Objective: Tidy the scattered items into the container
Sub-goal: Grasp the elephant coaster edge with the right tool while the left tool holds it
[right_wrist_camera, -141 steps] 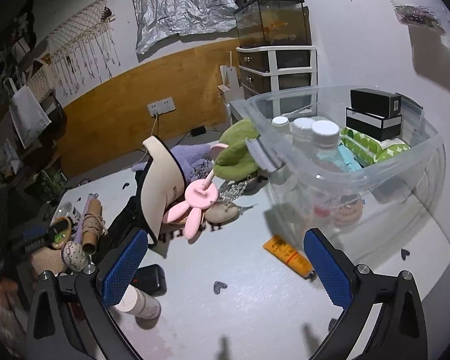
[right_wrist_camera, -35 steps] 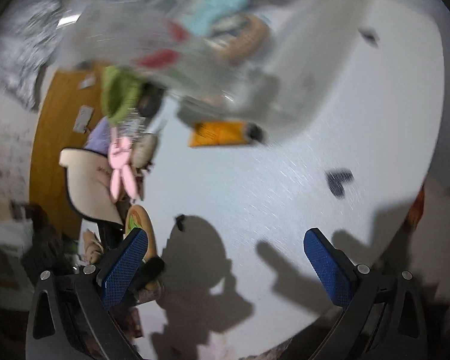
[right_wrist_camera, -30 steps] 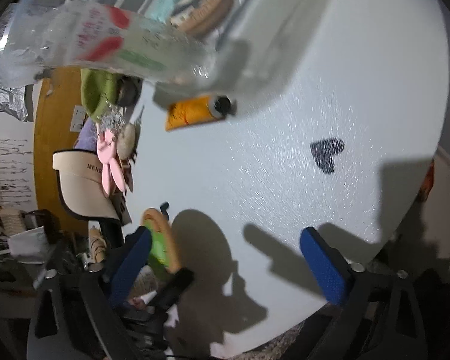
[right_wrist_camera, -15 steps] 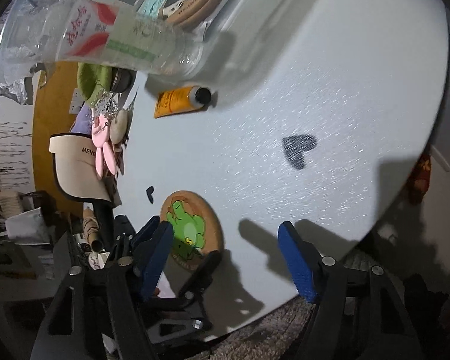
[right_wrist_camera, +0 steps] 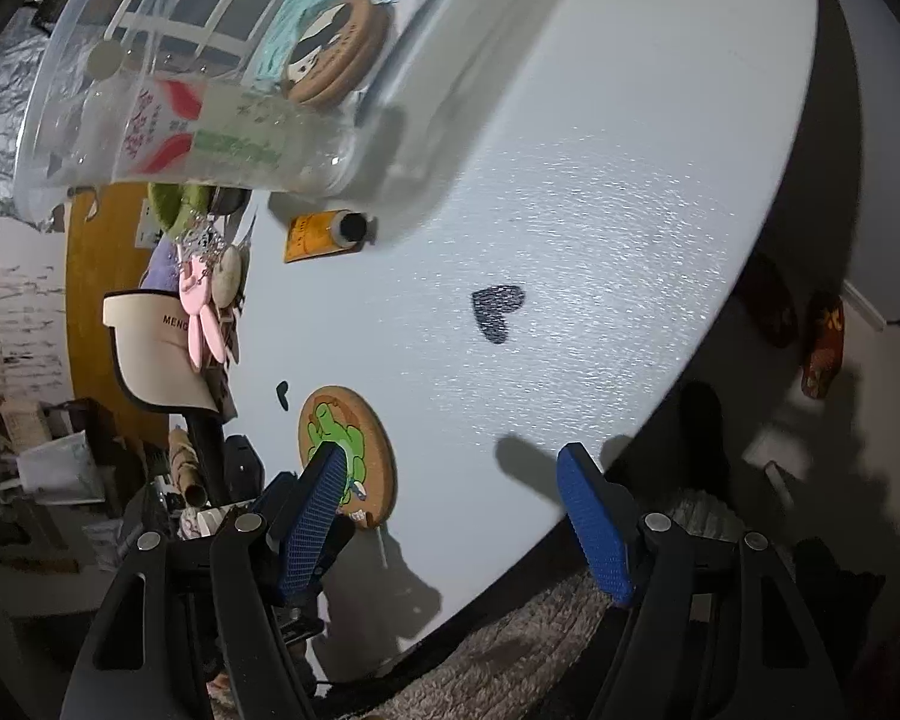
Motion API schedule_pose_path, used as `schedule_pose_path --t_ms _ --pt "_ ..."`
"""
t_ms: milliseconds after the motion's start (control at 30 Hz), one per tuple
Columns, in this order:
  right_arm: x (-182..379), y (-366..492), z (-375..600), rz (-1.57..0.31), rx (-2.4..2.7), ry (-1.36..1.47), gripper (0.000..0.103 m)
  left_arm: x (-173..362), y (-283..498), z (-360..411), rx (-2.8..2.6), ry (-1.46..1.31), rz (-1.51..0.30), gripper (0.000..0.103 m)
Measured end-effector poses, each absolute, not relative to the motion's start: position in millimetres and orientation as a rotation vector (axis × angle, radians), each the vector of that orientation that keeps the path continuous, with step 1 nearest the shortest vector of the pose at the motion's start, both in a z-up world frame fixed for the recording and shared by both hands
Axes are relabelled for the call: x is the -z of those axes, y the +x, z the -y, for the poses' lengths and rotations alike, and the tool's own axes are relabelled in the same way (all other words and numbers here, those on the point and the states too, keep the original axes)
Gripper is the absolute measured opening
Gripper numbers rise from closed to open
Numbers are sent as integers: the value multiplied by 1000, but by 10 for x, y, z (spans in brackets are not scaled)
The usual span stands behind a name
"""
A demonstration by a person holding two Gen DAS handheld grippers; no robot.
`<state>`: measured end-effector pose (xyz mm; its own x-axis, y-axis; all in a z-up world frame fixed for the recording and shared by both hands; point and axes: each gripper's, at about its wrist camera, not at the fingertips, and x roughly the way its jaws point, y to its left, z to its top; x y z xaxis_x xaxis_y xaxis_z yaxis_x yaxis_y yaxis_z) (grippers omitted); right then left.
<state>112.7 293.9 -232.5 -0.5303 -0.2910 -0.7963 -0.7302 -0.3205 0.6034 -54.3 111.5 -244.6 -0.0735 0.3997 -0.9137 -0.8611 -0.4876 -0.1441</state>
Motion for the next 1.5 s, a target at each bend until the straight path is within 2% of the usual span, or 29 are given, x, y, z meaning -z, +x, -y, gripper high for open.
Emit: schedule_pose_path --t_ms 400,933,1000,1033,1067,1100,1333,1500 --pt "2433 1509 -3083 -1671 -1819 -1200 73 2525 193 -1750 -1506 -981 -797 99" --pt "2785 1630 -3130 -1806 -1852 -1153 72 2513 570 -2143 -1373 -875 -824 99" --pt "2842 1594 -3114 -1828 -1854 -1179 56 2504 569 -2142 -1369 -881 -809 99" --pt "2872 1578 -3102 -1846 -1850 -1194 52 2494 562 -2133 -1366 -889 -795 99" --pt "2902 1562 -3090 -1864 -1846 -1208 41 2485 555 -2124 -1364 -896 -781 99" --pt "2911 1557 -3079 -1873 -1843 -1217 34 2478 552 -2116 -1363 -901 -771 98" --pt "2693 1561 -3026 -1800 -1892 -1248 24 2432 487 -2051 -1355 -969 -703 98" --pt "2403 1507 -2993 -1724 -1964 -1228 12 2378 472 -1933 -1370 -978 -695 99"
